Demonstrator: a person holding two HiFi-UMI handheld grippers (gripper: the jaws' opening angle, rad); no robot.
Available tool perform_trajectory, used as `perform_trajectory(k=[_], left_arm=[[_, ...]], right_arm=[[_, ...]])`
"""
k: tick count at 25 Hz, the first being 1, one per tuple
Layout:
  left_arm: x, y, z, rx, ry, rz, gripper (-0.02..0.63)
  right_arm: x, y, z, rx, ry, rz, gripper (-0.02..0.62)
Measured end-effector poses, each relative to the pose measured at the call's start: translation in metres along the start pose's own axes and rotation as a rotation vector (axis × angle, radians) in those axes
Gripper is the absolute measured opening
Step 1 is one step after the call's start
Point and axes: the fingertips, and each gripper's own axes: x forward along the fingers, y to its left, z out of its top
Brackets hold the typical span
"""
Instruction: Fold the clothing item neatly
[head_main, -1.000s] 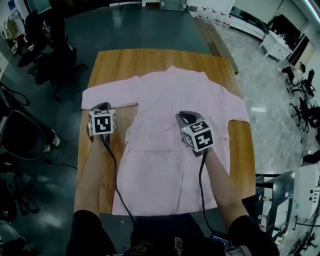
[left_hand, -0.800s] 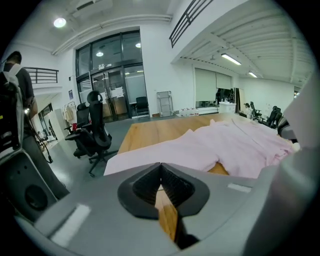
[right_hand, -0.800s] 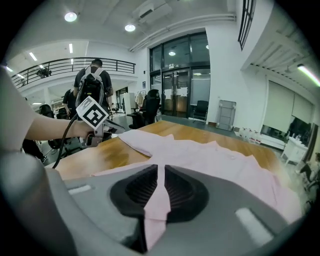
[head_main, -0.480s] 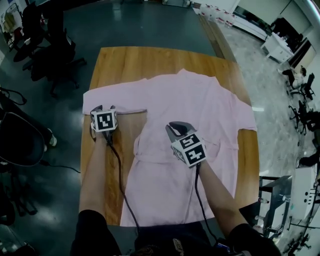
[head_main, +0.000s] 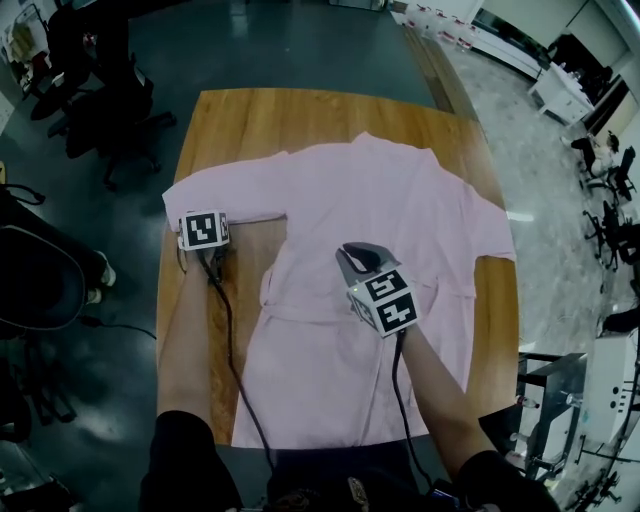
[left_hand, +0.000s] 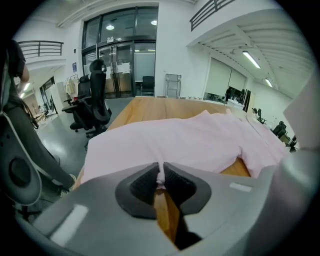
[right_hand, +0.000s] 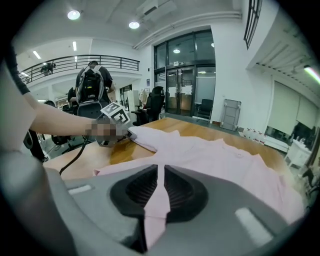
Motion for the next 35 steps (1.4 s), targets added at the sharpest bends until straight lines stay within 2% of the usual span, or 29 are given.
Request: perform_trajectory(k=[4,8,13,17,21,25,30,35], left_arm=[[-0.003,-0.003,0.004,-0.011,0.007,0.049,0.035],[-0.028,-0.019,0.031,-0.038,-0.117,0.101,0.035],[-0.081,-0.053,0.088,0.073,-0.311,0.191,0.034],[-0.114,-0.094,0.116,0.156,-0.397,0.207,0.034],[-0.133,-0.155,0.131,0.265,-0.443,0.175,0.034],[-0.134,-0.223,0.132,0.405,-0.444,0.117,0.035],[-0.111,-0.305,0.105,0.56,-0.385,0.011,0.035],[-0.087,-0.372,0.067,0.643,-0.341,-0.121,0.037]], right_arm=[[-0.012,-0.006,-0.006,0.003,-0.01,0.006,0.035],[-0.029,-0.022,-0.019,0.008,-0.015,-0.002,0.034],[-0.05,-0.035,-0.023,0.026,-0.056,0.004,0.034],[-0.065,-0.043,-0.027,0.043,-0.082,0.014,0.034],[-0.087,-0.057,-0.039,0.055,-0.09,0.0,0.034],[-0.108,-0.075,-0.05,0.075,-0.095,-0.033,0.034],[-0.13,-0.094,-0.067,0.101,-0.093,-0.074,0.034],[-0.144,-0.112,-0.096,0.139,-0.07,-0.104,0.034]])
